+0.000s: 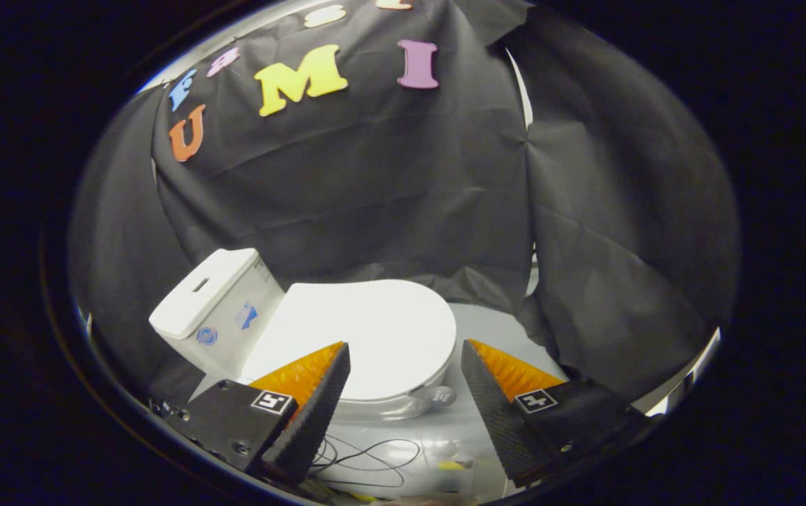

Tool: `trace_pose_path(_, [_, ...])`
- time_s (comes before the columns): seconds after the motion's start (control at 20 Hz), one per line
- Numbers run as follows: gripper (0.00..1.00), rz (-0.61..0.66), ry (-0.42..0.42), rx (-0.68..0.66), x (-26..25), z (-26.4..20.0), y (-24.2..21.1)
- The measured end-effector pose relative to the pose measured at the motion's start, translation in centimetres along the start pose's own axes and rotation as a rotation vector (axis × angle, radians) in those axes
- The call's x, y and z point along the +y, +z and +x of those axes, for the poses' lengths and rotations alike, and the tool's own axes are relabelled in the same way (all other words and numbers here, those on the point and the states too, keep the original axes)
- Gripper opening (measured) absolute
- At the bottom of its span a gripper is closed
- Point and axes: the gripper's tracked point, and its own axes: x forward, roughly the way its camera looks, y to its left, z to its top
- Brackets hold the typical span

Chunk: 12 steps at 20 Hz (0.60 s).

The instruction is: Open the toilet lid.

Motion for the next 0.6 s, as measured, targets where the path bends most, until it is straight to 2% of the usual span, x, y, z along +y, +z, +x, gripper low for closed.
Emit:
trace_pose_path(0.1, [1.00,0.018,0.004,0.067,-0.6,2.1,-2.1])
trace_pose_path(0.25, [0.99,0.039,-0.036,0.201,-2.7,5.0,-5.5])
trace_pose_path(0.45, [0.98,0.110,-0.031,0.295,-3.9,7.9,-7.9])
trace_pose_path(0.6, [0.98,0.187,0.032,0.362,-4.1,8.9,-9.6])
